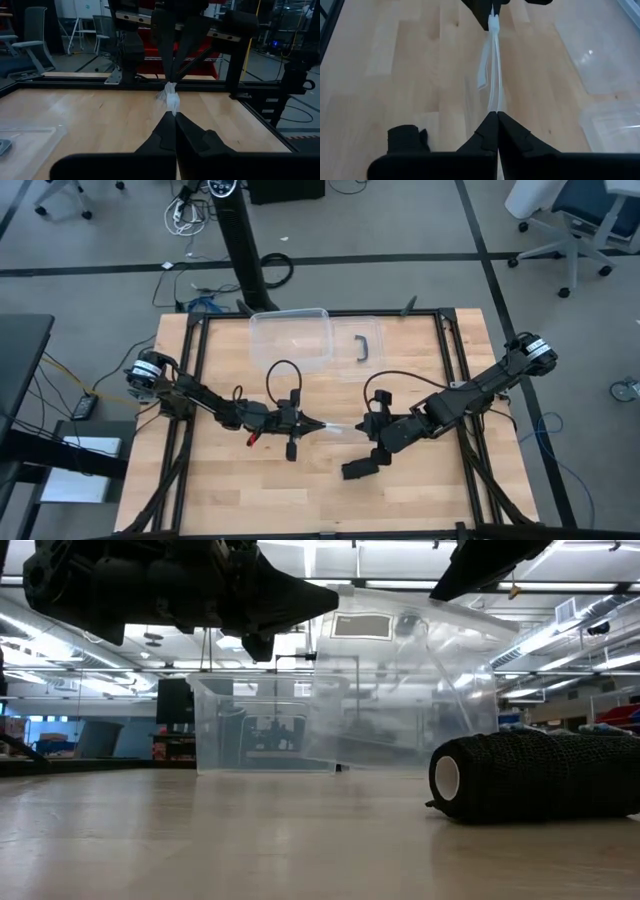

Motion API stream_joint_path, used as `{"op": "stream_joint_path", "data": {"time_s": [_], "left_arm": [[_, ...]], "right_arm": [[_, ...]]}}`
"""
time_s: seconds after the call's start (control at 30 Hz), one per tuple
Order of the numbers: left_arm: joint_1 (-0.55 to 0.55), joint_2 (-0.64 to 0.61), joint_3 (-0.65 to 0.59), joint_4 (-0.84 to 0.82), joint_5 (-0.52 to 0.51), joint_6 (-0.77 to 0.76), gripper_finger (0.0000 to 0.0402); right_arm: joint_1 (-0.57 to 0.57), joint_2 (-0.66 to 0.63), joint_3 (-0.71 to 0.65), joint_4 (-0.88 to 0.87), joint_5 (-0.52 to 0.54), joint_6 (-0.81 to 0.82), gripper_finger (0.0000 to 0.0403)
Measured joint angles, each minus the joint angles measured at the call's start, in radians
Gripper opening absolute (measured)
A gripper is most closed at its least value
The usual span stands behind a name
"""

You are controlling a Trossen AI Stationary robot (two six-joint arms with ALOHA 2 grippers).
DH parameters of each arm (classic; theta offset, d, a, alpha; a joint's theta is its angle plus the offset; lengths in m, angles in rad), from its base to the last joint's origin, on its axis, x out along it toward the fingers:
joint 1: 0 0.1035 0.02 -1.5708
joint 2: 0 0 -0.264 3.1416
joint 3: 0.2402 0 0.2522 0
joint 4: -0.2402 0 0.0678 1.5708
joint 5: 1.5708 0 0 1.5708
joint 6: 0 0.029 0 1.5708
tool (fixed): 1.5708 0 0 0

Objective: Roll bandage
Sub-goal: Open the transparent zip bag

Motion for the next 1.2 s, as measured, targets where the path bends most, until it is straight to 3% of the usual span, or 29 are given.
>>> {"op": "stream_joint_path", "data": {"time_s": [0.5,0.87,1.2], "left_arm": [[0.000,0.000,0.001,0.001,0.029,-0.005,0.0000],[0.000,0.000,0.001,0.001,0.062,-0.020,0.0000],[0.000,0.000,0.001,-0.022,0.054,-0.023,0.0000]], "right_arm": [[-0.042,0.000,-0.020,0.041,-0.070,0.000,0.0000],[-0.043,0.000,-0.020,0.050,-0.054,0.001,0.0004],[0.046,0.000,-0.002,0.035,-0.042,0.037,0.0052]]}}
